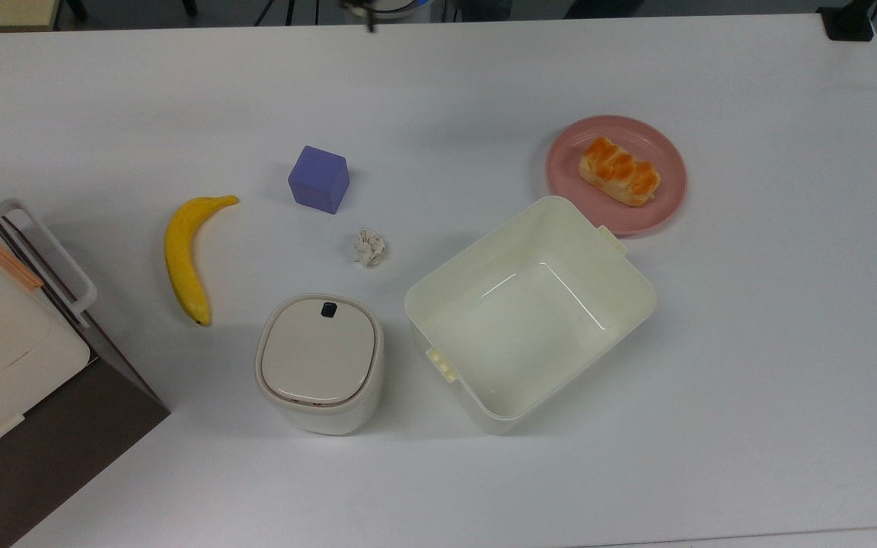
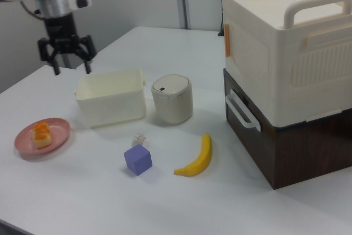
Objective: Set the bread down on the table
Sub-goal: 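Move the gripper over the pink plate and lower onto the bread roll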
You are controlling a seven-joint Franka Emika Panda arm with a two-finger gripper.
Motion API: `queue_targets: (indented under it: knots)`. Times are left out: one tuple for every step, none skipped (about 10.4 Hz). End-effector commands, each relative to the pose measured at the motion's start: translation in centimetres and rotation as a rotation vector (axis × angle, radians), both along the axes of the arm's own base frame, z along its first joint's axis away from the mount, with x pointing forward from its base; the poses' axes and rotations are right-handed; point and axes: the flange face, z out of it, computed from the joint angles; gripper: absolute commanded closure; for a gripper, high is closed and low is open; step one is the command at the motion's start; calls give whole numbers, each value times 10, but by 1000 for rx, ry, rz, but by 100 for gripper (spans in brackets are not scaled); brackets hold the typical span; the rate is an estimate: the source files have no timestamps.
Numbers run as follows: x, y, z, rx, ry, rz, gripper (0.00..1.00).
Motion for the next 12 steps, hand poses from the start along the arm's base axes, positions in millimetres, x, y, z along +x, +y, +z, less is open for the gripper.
queue_targets:
  knots:
    - [4, 96, -45, -31, 18, 207, 0]
    - [5, 134, -66, -75, 16, 283, 0]
    - [5, 167, -94, -122, 28, 350, 0]
    - [8, 192, -117, -143, 38, 400, 0]
    - [10, 210, -140, -155, 62, 432, 0]
    - [4, 229, -157, -169, 78, 471, 0]
    - [3, 235, -164, -171, 85, 482, 0]
    - [-5, 246, -166, -165, 92, 504, 0]
    - [-11, 256, -174, -162, 104, 516, 0]
    - [-16, 264, -184, -162, 117, 511, 0]
    - [-23, 273, -202, -170, 142, 501, 0]
    - [-20, 278, -212, -166, 126, 471, 0]
